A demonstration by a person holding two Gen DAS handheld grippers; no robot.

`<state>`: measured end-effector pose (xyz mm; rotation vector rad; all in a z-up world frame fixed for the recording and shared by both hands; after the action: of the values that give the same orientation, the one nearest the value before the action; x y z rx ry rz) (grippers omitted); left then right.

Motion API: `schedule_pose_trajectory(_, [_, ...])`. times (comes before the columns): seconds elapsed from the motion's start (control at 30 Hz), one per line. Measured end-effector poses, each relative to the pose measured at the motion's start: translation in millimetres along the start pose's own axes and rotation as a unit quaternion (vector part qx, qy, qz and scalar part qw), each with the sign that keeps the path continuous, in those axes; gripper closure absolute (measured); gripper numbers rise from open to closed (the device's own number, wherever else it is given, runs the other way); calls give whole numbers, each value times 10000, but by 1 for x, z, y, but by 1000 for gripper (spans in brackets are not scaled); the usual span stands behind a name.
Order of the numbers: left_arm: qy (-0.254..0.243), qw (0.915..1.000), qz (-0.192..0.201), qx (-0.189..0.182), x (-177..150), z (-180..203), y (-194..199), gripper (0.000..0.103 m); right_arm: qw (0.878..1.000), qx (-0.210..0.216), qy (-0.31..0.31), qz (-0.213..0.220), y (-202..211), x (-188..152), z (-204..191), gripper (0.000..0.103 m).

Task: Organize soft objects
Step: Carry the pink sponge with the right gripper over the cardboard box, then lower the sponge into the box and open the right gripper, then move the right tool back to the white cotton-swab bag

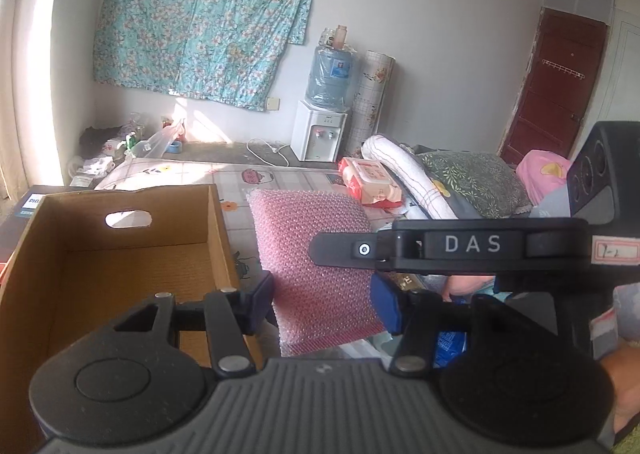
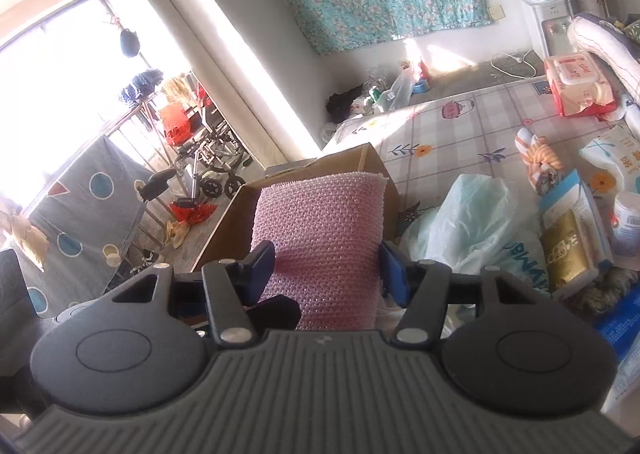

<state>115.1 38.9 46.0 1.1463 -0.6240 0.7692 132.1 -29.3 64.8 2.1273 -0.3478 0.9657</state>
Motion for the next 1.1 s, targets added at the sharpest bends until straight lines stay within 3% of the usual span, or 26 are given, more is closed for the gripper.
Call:
schedule_pose_trajectory(0.13, [240,9989,-59,403,22,-51,-12,48,9987,216,144,-428,-59,26,-30,44])
schedule_pose_trajectory(0.33, [520,9950,-414,751,48,-114,-54,48,9951,159,213,-955,-141,50,-51,44])
schedule_pose_trajectory(0.6, [562,9870,-1110,1022,52,-162,-124,48,9897,-242,361,-1363,-226,64,-18,41])
schedule_pose_trajectory(0.73, [466,9804,-1476,1221,41,-178,-155,48,9903,-345,395,-1283,-234,66,-4,41])
schedule_pose_trajectory(0.87, [572,9704,-1858,1431,25,-195,-179,48,9935,-304,341,-1040,-216,70,11,41])
schedule_pose_trajectory(1.1, [761,9692,-1916,1347,26,-202,-188,45,9970,-326,386,-585,-153,72,33,41])
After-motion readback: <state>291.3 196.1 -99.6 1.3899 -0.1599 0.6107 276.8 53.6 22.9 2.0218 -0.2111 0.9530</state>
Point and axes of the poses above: each gripper's, at about its wrist camera, not at the fingertips, and y roughly against the way its jaws point, z to its right, x to its top, the point moved 7 cm from there along -y, roughly the way its jaws point, and after that the axes turned 8 degrees about y, right-handed, at the moved point
